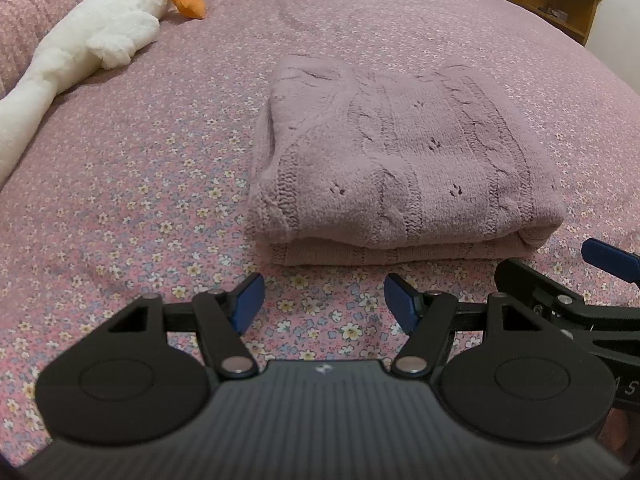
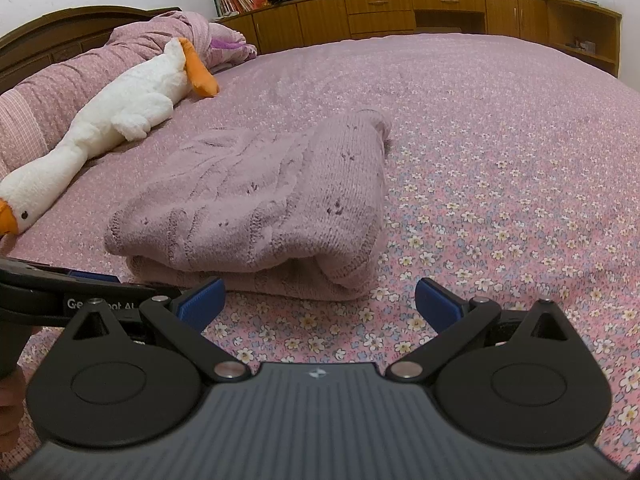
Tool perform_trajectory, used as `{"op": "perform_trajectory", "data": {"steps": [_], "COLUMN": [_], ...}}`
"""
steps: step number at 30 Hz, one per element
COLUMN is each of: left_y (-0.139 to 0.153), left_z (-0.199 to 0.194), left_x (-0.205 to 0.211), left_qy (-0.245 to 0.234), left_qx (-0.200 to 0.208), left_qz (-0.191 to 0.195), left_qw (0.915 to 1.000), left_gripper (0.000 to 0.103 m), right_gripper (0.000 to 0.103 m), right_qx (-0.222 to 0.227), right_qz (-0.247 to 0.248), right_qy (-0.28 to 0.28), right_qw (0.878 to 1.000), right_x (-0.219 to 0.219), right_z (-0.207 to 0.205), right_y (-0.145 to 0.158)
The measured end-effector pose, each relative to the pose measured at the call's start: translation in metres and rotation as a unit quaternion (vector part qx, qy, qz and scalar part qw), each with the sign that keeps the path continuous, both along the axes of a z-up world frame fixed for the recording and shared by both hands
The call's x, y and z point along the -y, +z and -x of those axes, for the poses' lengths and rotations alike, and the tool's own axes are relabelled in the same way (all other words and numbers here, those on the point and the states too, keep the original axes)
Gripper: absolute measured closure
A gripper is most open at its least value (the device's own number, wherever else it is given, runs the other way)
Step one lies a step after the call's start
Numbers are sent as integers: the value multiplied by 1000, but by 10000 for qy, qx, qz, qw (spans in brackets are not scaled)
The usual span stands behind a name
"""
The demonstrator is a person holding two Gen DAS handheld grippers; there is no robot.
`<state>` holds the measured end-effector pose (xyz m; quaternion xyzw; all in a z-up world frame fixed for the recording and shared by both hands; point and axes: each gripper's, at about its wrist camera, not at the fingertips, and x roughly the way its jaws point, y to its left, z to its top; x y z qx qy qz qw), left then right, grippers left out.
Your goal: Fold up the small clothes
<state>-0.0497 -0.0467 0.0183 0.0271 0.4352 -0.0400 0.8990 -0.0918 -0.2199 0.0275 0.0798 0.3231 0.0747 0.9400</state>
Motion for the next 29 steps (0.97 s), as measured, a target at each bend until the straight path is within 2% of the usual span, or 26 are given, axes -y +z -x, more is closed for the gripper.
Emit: {"op": "perform_trajectory", "data": {"steps": [29], "left_y": [-1], "left_z": [-3], "left_x": [2], "left_qy": [26], "left_qx": [-42], "left_qz": [-10], "left_qw": [10000], "left_gripper": [35], "right_gripper": [0], "right_qx": [-10], "right_qz": [10], "right_qy": [6], "right_qw": [10000], "right_x": [0], "right_z": [0], "right_y": [-1]}}
